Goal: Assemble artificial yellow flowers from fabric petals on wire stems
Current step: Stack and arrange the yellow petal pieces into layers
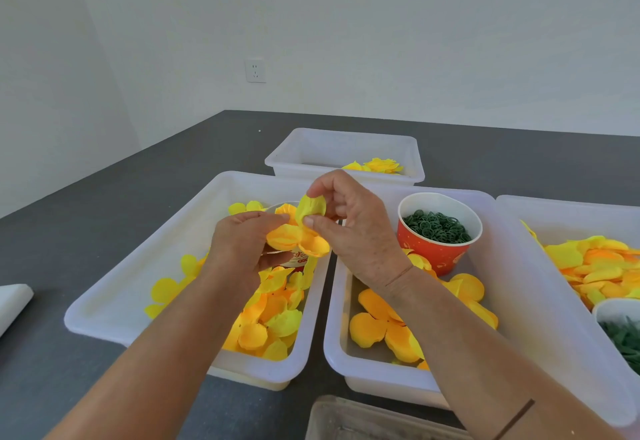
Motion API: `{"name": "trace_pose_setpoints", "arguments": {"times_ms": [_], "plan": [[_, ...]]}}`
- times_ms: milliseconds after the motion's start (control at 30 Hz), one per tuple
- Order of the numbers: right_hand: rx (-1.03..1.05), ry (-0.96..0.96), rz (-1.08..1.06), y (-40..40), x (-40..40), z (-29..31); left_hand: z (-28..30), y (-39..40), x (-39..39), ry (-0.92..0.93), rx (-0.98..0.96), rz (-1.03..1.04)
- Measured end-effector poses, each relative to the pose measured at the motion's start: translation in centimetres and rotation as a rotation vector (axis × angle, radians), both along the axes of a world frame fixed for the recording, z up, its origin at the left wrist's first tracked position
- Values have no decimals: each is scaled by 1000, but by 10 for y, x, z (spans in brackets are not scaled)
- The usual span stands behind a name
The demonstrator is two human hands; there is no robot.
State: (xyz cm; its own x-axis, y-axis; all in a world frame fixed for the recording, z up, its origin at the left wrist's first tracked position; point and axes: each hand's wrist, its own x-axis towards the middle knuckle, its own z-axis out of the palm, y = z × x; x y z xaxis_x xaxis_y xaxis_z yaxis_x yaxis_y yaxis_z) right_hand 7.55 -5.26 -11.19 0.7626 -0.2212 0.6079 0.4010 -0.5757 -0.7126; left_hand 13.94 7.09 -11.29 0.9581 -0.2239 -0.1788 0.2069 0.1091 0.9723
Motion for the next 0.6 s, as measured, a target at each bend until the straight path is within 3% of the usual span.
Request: {"name": "trace_pose_setpoints", "arguments": {"times_ms": [200, 400, 500, 600], "plan": [[216, 30, 58, -2, 2, 3, 1, 3, 6, 204, -109, -28], [55, 99, 12, 0, 2, -2, 1, -1, 0, -160, 143, 44], [-67, 105, -7, -2, 3, -3, 0, -3, -1, -259, 219, 18], [-51, 39, -49, -2, 2, -2, -3, -4, 1, -316, 316, 39]]}}
